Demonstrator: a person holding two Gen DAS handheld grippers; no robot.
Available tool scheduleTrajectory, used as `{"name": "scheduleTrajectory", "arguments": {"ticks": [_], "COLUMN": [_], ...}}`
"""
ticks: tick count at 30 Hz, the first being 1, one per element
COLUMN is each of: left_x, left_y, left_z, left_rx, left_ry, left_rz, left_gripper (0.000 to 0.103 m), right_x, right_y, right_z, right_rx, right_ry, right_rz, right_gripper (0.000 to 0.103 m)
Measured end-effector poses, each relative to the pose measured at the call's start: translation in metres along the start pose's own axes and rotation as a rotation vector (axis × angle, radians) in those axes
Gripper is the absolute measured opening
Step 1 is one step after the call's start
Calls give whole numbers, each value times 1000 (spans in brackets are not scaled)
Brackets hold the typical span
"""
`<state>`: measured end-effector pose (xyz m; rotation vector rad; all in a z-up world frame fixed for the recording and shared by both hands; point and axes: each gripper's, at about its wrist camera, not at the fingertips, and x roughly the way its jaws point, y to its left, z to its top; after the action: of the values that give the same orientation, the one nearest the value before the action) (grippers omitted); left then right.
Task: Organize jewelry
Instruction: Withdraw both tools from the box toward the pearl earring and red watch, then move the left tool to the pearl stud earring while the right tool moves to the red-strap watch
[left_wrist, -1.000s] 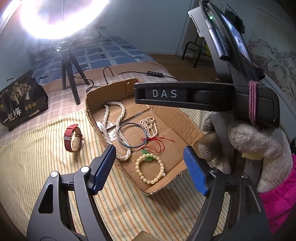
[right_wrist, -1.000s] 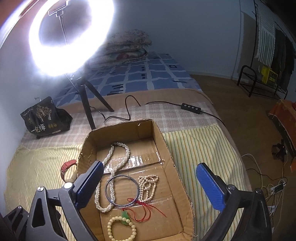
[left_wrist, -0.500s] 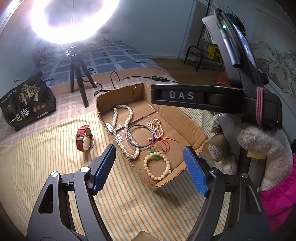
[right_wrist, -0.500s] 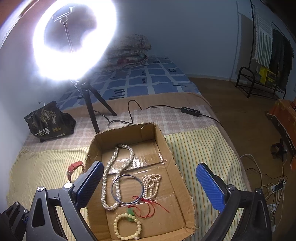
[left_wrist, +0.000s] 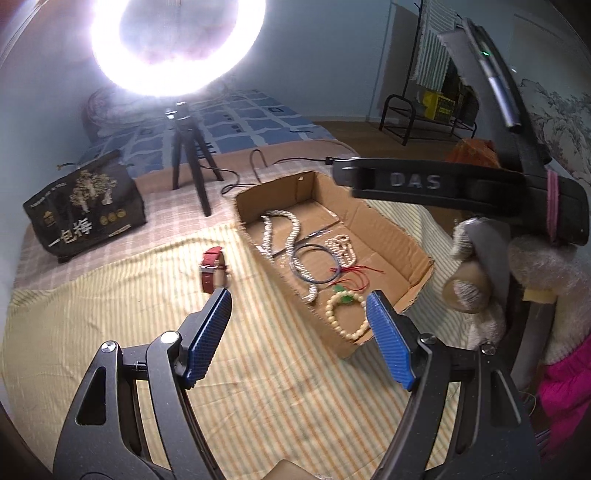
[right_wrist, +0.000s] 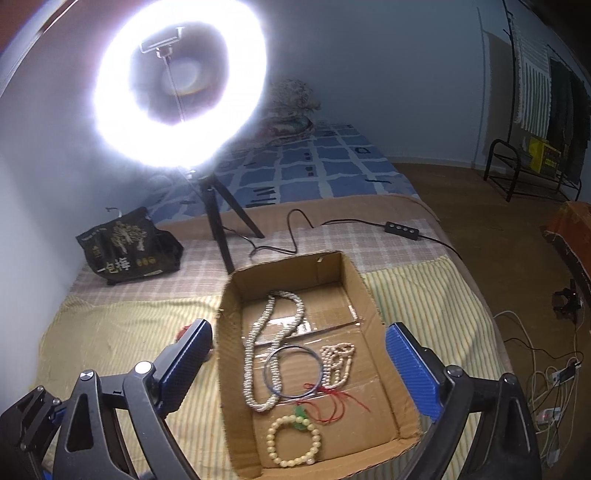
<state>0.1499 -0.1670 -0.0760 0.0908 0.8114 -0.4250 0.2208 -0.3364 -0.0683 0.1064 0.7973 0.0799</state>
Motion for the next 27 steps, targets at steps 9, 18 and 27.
{"name": "scheduleTrajectory", "arguments": {"ticks": [9, 18, 27], "left_x": [-26, -33, -26], "left_y": [49, 90, 127], "left_z": [-21, -51, -73], "left_rx": [-47, -65, -177], "left_ry": [19, 70, 145], "left_rz": [33, 62, 26], "left_gripper": [78, 78, 78], "right_x": [-11, 3, 31], "right_y": [26, 56, 91], "right_z": [-4, -15, -30], "right_rx": [-24, -42, -104], "right_ry": [4, 57, 134], "right_rz": [69, 156, 201], "right_gripper": [91, 84, 80]}}
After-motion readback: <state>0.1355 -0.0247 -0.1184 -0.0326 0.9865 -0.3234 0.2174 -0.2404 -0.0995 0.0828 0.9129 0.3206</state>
